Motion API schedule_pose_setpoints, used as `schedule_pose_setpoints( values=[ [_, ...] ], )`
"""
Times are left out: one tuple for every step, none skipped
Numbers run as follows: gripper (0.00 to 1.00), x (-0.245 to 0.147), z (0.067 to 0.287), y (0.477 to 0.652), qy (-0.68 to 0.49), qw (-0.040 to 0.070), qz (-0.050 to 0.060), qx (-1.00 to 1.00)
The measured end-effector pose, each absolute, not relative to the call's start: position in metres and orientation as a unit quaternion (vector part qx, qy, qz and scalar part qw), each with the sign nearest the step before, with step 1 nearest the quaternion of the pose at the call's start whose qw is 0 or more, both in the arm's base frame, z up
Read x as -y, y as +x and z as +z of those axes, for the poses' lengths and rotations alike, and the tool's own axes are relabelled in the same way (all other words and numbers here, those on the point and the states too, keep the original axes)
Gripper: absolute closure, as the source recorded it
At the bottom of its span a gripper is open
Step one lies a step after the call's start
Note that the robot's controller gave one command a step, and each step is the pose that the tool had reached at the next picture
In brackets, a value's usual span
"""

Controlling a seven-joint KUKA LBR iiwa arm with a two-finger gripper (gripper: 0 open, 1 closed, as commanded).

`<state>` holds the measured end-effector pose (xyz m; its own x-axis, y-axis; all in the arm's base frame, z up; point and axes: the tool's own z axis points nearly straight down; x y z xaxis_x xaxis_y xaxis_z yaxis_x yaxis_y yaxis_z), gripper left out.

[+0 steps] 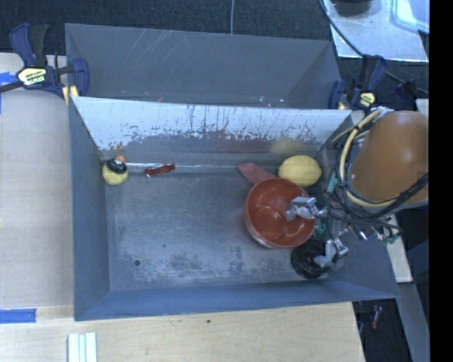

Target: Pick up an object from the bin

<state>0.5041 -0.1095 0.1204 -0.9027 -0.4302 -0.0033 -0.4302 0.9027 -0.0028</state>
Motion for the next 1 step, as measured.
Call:
schedule_pose_setpoints(
  values=[
    [0.00,0.1149,0.0799,0.5068,-0.080,0.005,0.000,-0.997]
  ],
)
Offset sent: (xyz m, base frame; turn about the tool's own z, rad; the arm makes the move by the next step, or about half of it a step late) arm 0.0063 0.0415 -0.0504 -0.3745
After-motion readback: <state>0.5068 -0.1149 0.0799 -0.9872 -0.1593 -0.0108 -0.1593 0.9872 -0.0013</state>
